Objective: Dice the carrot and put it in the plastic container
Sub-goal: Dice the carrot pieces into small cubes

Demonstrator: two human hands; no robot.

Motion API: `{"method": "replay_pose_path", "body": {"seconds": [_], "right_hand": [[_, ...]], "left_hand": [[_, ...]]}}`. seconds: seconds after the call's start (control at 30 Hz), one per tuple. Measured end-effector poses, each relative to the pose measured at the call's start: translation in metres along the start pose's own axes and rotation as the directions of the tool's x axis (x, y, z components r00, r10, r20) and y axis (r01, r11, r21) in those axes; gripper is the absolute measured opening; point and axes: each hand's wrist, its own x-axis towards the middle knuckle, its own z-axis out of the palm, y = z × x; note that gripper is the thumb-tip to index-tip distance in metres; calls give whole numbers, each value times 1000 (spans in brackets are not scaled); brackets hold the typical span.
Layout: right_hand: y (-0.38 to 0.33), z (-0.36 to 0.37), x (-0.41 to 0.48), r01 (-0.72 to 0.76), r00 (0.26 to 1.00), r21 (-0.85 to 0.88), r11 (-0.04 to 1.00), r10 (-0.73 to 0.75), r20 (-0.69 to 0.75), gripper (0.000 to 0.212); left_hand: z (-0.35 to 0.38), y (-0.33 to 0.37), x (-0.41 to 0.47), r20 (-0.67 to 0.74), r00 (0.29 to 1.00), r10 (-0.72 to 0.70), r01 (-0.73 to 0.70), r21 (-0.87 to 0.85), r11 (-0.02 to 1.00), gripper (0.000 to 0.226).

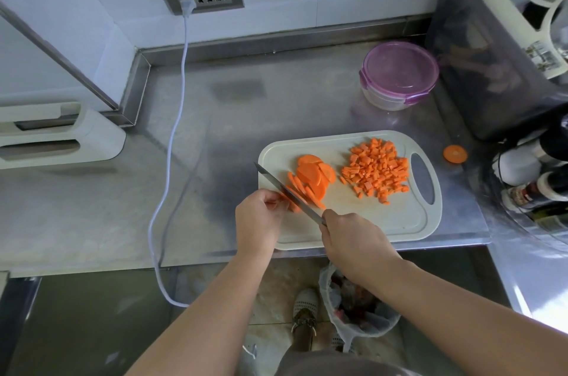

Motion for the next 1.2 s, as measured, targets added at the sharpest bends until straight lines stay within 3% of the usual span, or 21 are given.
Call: {"method": "replay_pose_path", "body": {"seconds": [0.43, 1.2], "right_hand": [[-11, 1, 0, -44, 997, -22, 999, 45, 62, 22], [-20, 4, 12, -120, 989, -25, 992, 121, 79, 36]], "left_hand": [[1, -4, 4, -28, 999, -31, 33, 68, 997, 7], [-2, -1, 4, -28, 1000, 8, -4, 138, 990, 7]]}}
